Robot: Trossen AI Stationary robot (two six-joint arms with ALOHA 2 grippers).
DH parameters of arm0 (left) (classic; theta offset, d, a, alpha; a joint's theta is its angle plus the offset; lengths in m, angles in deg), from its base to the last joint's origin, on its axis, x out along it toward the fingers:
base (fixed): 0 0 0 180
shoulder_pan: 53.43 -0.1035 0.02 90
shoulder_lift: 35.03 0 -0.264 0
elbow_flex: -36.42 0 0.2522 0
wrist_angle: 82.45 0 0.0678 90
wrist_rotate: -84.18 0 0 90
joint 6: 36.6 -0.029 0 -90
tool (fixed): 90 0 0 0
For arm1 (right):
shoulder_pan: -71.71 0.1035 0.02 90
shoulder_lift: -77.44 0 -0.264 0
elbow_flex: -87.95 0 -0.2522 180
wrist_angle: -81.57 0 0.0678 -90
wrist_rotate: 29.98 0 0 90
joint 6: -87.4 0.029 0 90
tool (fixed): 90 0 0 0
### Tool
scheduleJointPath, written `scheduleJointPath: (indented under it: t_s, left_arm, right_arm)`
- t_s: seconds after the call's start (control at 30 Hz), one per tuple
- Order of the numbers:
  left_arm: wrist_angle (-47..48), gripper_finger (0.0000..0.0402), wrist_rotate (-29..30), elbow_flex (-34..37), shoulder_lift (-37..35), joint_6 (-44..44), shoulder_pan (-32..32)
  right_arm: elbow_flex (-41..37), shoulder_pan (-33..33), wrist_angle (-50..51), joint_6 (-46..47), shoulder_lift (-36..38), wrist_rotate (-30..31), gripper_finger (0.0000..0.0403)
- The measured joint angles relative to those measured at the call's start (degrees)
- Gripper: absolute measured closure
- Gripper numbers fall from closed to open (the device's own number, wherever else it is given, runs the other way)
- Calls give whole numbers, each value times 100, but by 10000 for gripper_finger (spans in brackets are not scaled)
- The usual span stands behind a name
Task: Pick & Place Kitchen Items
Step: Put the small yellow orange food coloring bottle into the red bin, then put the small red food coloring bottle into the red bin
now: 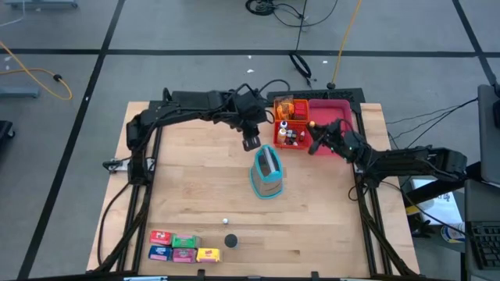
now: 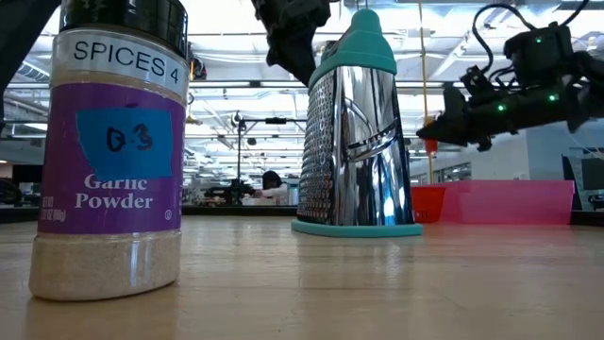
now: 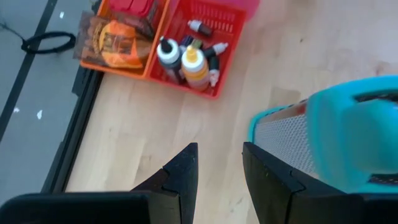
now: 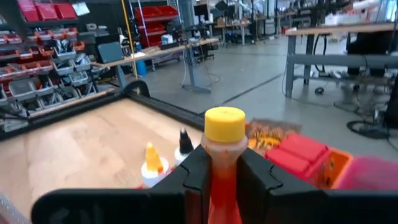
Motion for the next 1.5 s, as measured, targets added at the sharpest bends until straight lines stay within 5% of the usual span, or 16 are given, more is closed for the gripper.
scheduleJointPath:
  t_s: [0.8,1.2,1.5]
  left_arm:
    - [602,275,315,0,0,279,976]
    - [1061,275,1191,51,0,893,1980]
    - [1182,275,2032,1120,-281,1955,2589]
  right_arm:
    - [-52,28,-2197,522,-3002,-16,355]
    - [-51,65,-2445,519,-3269,-179,316]
    - [-53,75,-2545,521,-3269,-341,273]
